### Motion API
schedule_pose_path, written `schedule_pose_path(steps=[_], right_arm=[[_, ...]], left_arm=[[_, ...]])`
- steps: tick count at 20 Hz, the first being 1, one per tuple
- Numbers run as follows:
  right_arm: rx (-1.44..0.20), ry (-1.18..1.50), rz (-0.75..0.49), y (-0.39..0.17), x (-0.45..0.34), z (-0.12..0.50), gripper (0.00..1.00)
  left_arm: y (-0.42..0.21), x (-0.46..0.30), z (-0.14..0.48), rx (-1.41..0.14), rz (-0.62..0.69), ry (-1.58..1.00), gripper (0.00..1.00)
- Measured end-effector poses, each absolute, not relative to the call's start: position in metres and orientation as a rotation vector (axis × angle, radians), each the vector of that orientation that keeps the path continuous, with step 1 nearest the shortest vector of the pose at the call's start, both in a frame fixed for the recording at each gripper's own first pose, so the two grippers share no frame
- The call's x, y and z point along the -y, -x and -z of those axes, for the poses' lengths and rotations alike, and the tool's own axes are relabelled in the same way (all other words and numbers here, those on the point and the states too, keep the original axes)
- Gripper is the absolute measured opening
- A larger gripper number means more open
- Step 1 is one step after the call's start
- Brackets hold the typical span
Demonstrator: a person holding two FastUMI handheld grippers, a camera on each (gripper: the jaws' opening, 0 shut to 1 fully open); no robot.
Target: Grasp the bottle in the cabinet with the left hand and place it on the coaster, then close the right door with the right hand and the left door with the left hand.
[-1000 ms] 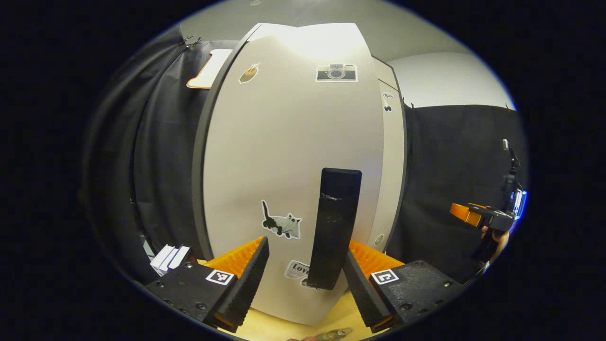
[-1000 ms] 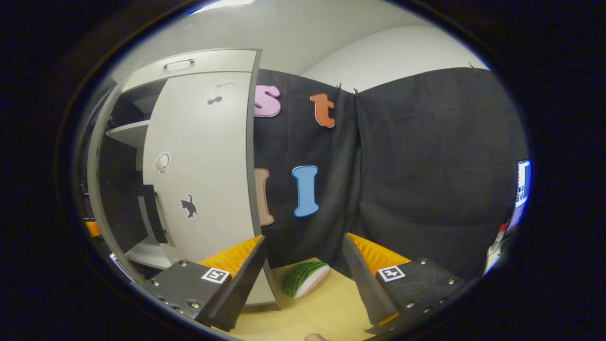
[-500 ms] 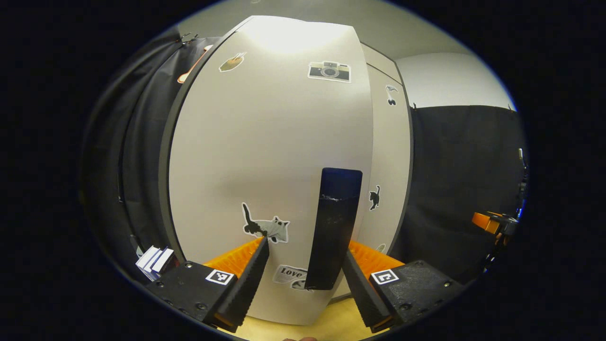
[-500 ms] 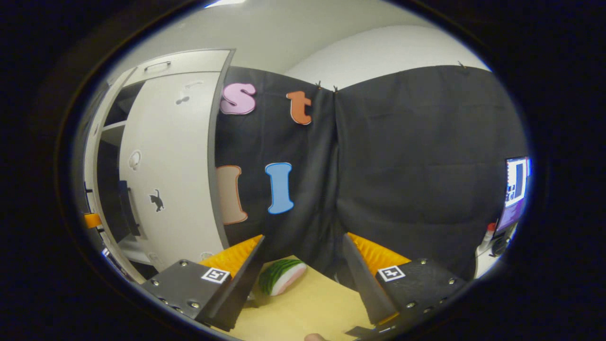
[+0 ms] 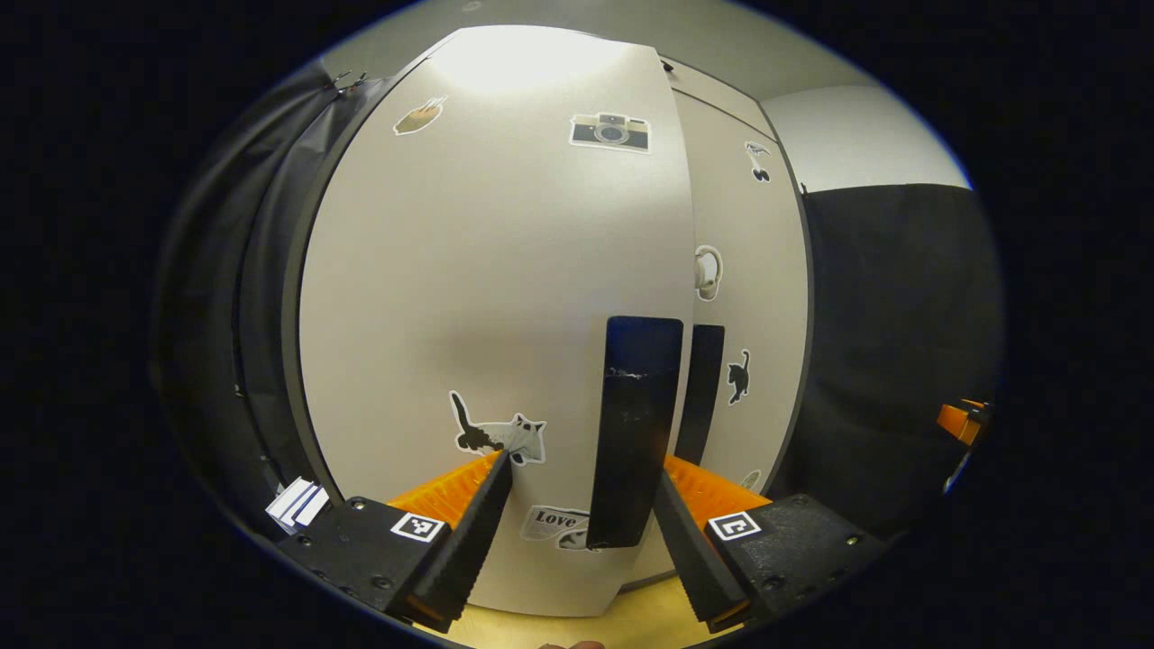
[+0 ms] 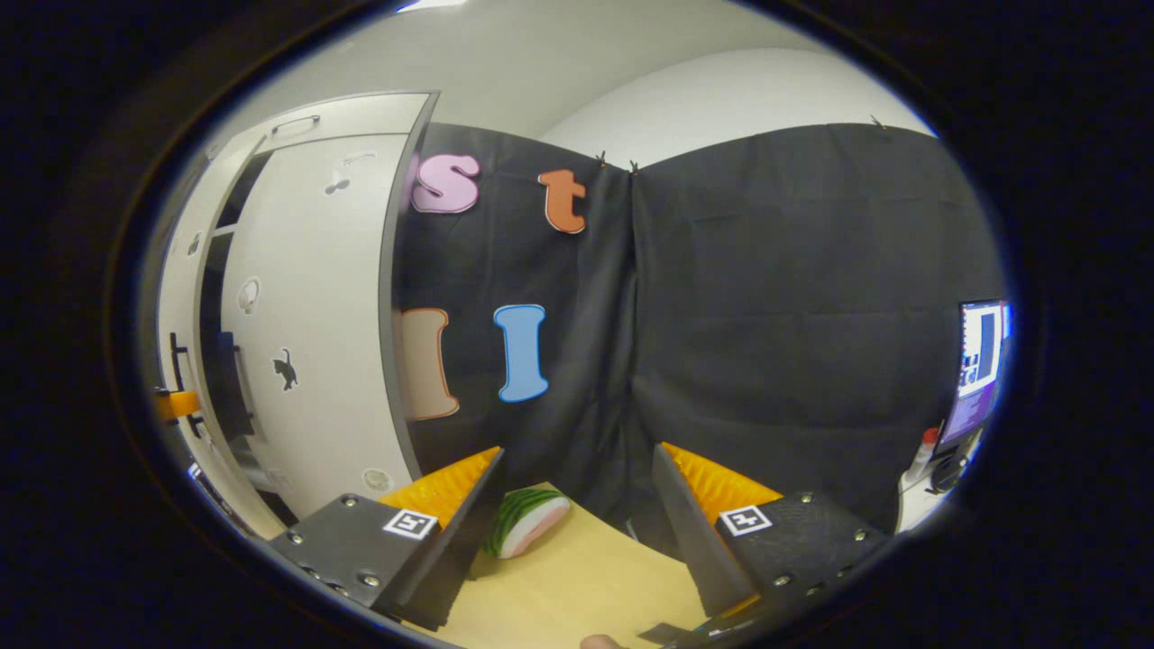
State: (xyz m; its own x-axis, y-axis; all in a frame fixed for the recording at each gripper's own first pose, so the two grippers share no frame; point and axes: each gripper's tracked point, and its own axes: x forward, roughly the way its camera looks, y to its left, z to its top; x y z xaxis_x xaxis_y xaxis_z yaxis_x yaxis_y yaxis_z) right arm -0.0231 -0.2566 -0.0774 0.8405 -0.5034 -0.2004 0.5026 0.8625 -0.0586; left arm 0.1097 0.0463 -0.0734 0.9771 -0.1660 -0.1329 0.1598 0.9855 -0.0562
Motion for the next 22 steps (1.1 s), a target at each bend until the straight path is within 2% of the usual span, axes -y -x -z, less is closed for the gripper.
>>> schedule_pose_path(steps=[14, 22], right_arm=[[-0.225, 0.0, 0.514, 0.041, 0.263, 0.085, 0.98], [-0.218, 0.016, 0.456, 0.037, 0.249, 0.081, 0.99]], left_arm=[[-0.106, -0.043, 0.074, -0.142, 0.138, 0.022, 0.94], [-0.106, -0.041, 0.076, -0.158, 0.123, 0.011, 0.94]])
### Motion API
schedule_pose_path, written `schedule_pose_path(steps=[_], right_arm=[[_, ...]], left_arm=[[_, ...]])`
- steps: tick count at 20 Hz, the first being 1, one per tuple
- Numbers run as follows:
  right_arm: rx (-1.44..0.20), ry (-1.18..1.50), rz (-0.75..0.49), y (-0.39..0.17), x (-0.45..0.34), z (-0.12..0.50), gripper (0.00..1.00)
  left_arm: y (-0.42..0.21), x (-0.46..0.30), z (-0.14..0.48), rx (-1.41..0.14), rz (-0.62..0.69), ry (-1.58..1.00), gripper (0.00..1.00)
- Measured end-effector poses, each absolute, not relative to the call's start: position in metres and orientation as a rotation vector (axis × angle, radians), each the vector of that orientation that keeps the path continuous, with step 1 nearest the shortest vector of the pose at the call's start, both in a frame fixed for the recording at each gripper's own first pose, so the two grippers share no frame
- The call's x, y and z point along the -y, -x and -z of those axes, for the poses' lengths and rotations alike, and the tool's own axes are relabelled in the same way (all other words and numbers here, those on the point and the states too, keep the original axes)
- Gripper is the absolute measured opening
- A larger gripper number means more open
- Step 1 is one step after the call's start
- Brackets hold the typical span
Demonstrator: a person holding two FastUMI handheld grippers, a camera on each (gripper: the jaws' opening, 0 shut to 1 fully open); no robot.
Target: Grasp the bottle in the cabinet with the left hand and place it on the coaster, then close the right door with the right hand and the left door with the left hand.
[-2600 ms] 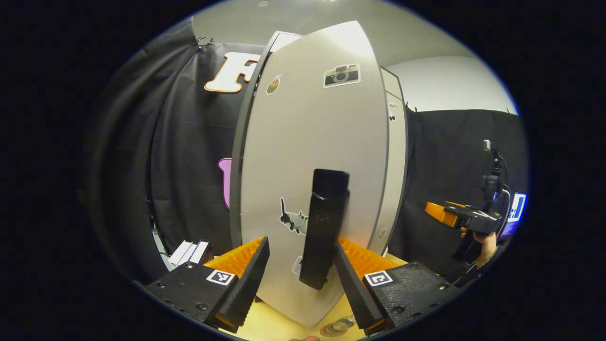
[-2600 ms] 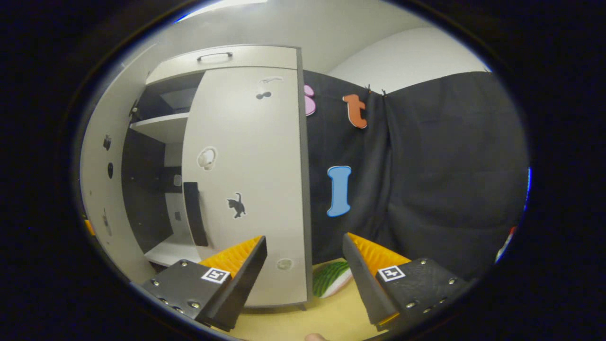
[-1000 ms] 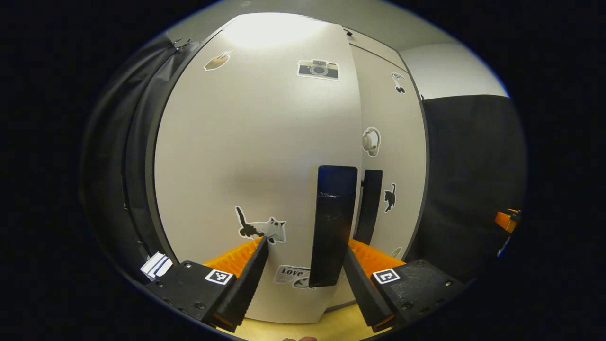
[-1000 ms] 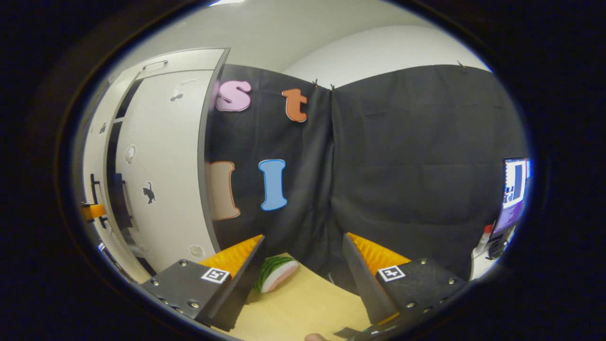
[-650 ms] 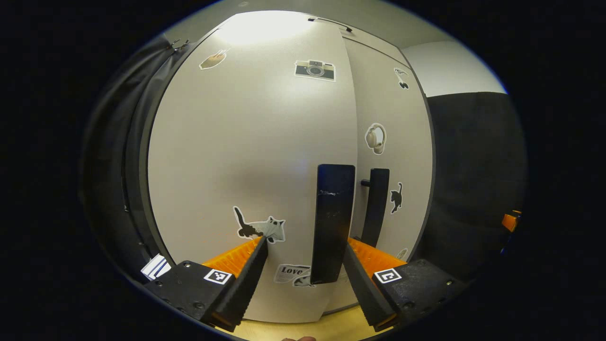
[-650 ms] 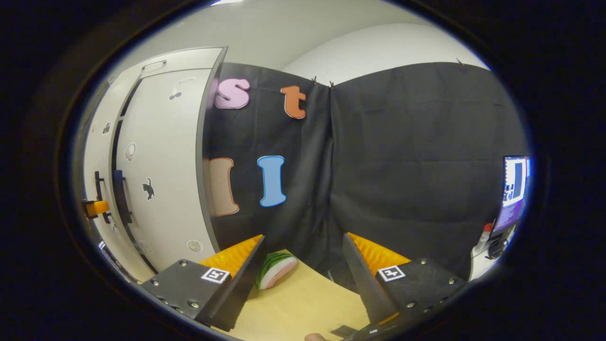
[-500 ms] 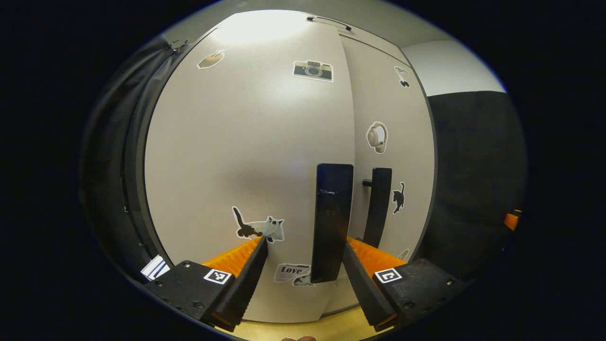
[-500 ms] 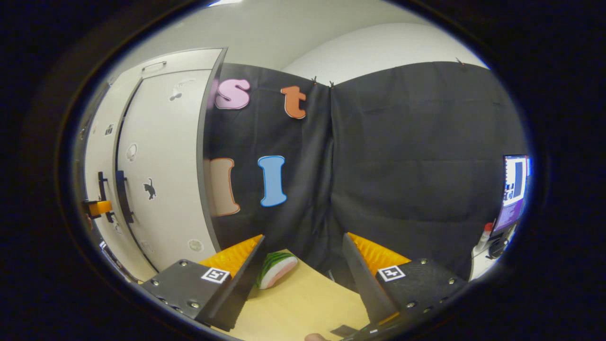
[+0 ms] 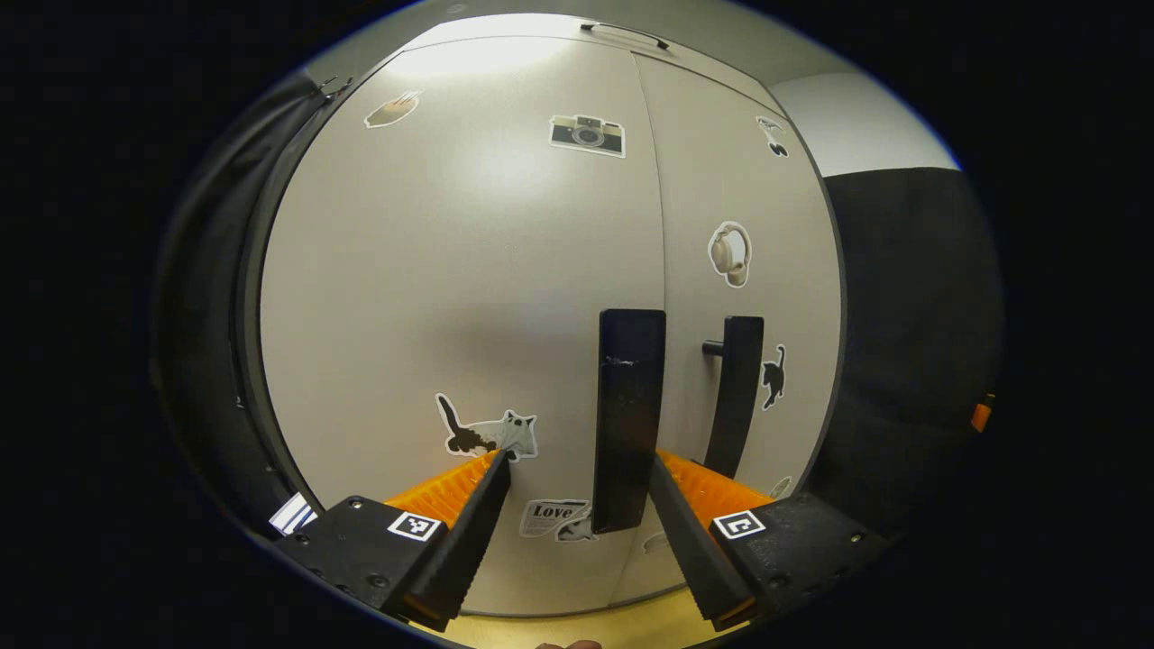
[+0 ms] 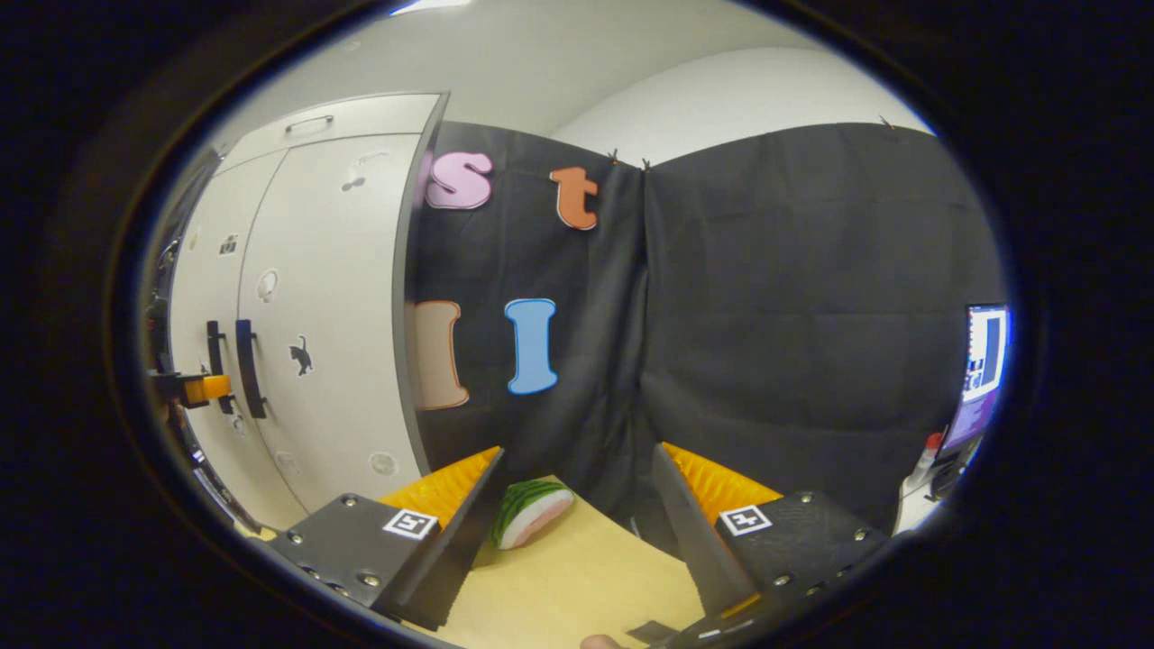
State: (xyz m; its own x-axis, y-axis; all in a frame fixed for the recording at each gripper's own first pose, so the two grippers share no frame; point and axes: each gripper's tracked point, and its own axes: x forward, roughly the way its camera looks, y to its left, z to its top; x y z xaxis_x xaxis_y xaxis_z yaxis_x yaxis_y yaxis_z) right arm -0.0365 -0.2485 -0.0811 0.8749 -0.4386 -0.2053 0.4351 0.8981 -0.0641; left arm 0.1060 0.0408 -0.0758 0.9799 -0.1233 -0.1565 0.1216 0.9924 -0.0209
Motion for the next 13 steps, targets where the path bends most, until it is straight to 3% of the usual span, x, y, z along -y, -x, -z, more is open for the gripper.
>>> schedule_pose_path(steps=[4, 13], right_arm=[[-0.214, 0.026, 0.352, 0.027, 0.216, 0.065, 0.98], [-0.075, -0.05, 0.064, -0.023, 0.139, -0.053, 0.98]], left_arm=[[-0.09, -0.039, 0.057, -0.146, 0.102, -0.004, 0.94], [0.011, 0.016, -0.084, -0.017, 0.087, 0.006, 0.91]])
